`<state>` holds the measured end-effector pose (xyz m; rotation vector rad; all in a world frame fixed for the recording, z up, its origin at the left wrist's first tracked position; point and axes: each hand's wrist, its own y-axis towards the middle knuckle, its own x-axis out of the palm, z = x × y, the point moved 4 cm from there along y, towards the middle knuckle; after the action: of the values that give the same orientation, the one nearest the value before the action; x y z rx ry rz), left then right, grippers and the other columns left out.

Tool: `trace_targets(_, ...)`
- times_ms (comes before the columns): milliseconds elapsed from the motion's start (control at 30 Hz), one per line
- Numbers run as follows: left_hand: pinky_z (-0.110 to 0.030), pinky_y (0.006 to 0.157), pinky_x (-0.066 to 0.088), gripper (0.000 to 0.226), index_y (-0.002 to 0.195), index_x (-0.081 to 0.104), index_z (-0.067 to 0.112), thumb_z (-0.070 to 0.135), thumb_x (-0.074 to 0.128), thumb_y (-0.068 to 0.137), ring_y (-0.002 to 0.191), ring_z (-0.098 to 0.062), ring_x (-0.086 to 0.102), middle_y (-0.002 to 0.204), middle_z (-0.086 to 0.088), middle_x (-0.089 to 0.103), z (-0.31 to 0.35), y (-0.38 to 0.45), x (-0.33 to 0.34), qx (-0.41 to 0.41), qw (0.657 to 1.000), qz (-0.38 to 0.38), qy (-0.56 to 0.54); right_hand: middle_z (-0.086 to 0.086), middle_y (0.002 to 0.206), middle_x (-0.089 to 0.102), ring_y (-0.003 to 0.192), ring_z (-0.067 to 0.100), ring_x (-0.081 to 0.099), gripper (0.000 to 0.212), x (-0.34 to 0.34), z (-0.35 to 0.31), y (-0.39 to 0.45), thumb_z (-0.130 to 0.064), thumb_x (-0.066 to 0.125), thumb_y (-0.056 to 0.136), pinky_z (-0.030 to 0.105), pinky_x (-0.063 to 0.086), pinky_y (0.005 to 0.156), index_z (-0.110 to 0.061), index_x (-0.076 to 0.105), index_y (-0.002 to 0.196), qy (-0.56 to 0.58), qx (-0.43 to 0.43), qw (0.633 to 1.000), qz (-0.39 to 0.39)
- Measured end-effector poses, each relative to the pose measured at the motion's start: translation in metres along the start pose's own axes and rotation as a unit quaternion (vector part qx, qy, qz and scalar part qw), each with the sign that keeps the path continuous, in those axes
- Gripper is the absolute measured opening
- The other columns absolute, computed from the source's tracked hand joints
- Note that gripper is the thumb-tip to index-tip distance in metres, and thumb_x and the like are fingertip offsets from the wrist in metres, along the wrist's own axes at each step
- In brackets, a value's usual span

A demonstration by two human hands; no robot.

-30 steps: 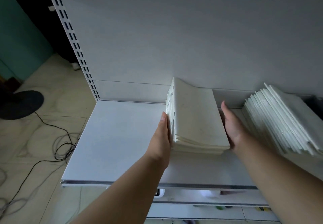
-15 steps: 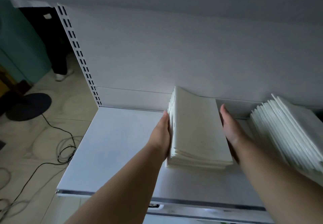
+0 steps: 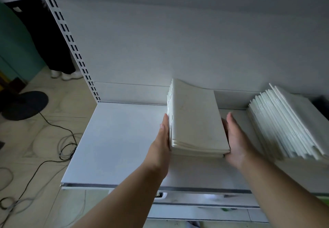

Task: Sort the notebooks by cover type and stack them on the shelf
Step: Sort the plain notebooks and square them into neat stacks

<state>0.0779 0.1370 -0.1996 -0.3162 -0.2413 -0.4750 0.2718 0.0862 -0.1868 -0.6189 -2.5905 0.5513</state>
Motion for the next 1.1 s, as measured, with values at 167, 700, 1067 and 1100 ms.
trace_targets(167,-0.039,0.124,0.017,0.048,0.151,0.034,0.04,0.05,0.021,0.106,0.146,-0.008,0.031,0.157,0.014,0.037,0.0,0.0,0.007,-0.03,0.995,-0.005,-0.093,0.016,0.125,0.067,0.112,0.03,0.067,0.08,0.004,0.002,-0.004,-0.072,0.025,0.09,0.041,0.051,0.088,-0.014,0.061,0.131,0.02,-0.001,1.0,-0.006)
trace_targets(700,-0.002,0.112,0.005,0.077,0.158,-0.003,0.025,0.038,0.047,0.101,0.146,0.013,-0.002,0.165,0.016,0.003,0.033,-0.036,-0.013,0.212,0.856,-0.069,0.467,-0.02,0.151,0.024,0.14,-0.001,0.025,0.166,0.008,-0.017,-0.036,-0.069,0.088,0.035,0.023,0.023,0.113,-0.022,-0.016,0.156,-0.432,-0.111,0.891,-0.087)
trace_targets(1067,-0.032,0.112,0.039,0.077,0.157,0.018,0.035,0.034,0.063,0.095,0.14,-0.01,0.041,0.159,0.018,0.03,0.039,-0.032,-0.02,0.21,0.848,-0.008,0.486,-0.009,0.164,-0.016,0.149,0.005,0.0,0.151,0.01,-0.03,-0.038,-0.076,0.078,0.044,0.027,0.009,0.121,-0.023,-0.005,0.158,-0.621,-0.142,0.77,-0.042)
trace_targets(1100,-0.031,0.112,0.039,0.076,0.157,0.019,0.034,0.034,0.063,0.095,0.14,-0.011,0.041,0.159,0.018,0.031,0.039,-0.032,-0.02,0.209,0.846,-0.008,0.491,-0.007,0.163,-0.021,0.149,0.005,-0.001,0.147,0.012,-0.033,-0.041,-0.074,0.077,0.046,0.023,0.009,0.118,-0.021,-0.001,0.159,-0.639,-0.15,0.754,-0.038)
